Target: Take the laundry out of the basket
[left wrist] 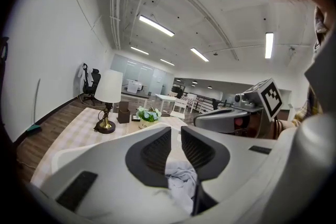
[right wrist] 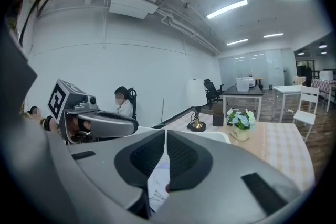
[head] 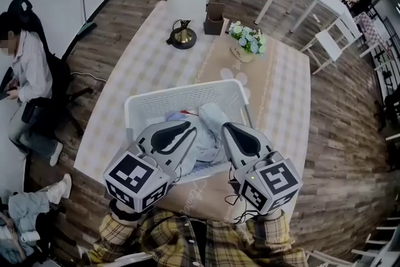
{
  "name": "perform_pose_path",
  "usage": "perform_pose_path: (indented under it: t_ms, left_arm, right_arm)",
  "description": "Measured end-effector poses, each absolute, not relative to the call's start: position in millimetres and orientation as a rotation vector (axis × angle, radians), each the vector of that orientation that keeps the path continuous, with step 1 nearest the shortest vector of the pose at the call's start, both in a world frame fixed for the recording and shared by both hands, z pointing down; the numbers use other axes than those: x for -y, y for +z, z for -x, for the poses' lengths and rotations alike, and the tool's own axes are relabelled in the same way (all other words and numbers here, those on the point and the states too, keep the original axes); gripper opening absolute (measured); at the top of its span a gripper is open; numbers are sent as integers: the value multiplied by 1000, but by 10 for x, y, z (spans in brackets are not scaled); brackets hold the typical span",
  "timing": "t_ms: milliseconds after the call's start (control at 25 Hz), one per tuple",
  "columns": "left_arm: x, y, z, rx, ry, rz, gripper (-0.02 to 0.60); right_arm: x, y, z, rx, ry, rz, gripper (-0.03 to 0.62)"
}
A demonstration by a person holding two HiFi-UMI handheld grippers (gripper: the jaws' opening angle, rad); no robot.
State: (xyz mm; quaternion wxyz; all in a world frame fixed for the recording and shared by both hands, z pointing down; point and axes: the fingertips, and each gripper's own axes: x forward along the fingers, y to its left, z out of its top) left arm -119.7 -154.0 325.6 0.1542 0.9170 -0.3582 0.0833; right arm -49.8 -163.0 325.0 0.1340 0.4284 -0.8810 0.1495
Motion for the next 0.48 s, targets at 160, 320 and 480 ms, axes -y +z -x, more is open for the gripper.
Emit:
perform_pose_path:
  t_ms: [160,320,480]
  left_arm:
    - [1547,3405,1024,926,359,-2650,162]
    - [1479,3663,890,754,571,-2696,261]
    - [1487,3867,862,634,674,-2695,296]
  right_arm:
    - [1623,3397,439,2536,459,-1131,129]
    - [1674,3513,367,2485,423,-1091,172]
    - [1770,3631,371,2442,422,-1067,209]
